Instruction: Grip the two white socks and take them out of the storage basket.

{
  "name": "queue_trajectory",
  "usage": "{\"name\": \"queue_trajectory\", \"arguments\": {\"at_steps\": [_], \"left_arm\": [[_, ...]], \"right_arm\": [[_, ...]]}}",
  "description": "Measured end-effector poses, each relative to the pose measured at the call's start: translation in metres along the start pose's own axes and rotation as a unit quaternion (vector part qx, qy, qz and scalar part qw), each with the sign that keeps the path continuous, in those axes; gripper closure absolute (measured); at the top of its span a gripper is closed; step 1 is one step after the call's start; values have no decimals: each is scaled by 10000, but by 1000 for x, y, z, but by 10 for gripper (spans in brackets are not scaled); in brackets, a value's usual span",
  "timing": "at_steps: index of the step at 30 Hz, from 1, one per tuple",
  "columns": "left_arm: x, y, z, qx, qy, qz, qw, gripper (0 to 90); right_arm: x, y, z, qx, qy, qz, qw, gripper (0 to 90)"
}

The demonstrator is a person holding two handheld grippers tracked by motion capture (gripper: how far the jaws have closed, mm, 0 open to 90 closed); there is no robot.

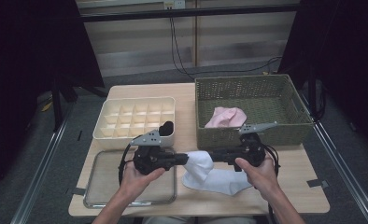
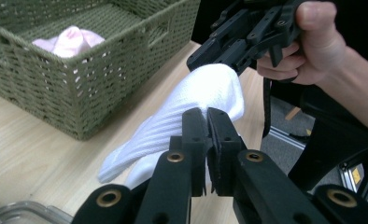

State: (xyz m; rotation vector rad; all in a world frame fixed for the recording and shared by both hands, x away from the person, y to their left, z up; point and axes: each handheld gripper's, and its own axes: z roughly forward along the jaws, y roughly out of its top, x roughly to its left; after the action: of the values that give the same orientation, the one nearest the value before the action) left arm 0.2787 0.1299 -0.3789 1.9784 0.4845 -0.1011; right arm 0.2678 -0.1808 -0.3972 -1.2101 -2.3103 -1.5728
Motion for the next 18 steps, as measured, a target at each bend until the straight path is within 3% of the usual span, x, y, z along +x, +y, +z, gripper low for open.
{"name": "queue_trajectory", "arguments": {"at_steps": [3,4,5,8,11,14,18], "left_arm": [[7,-6,12,-25,-78,-192,9998,867],[7,-6,12,-25,-78,-192,9998,867],[9,-10,24,44,-172,-190,9997,867],[11,-12,40,131,-256,-196,9994,866],[9,-12,48,167,-341,-158,9992,866],[6,-15,65,359,-473,-64,9982,866],[4,-18,73,430,-515,-28,9977,865]], "right_arm": [[-4,-2,-2,1,-112,35,9999,647],[-4,-2,-2,1,-112,35,9999,647],[-6,-4,-7,-78,-195,48,9998,654],[-9,-7,-16,-160,-257,93,9995,664],[-11,-10,-22,-207,-282,118,9993,658],[-15,-20,-27,-29,-358,163,9992,612],[-21,-34,-24,142,-316,330,9989,584]]}}
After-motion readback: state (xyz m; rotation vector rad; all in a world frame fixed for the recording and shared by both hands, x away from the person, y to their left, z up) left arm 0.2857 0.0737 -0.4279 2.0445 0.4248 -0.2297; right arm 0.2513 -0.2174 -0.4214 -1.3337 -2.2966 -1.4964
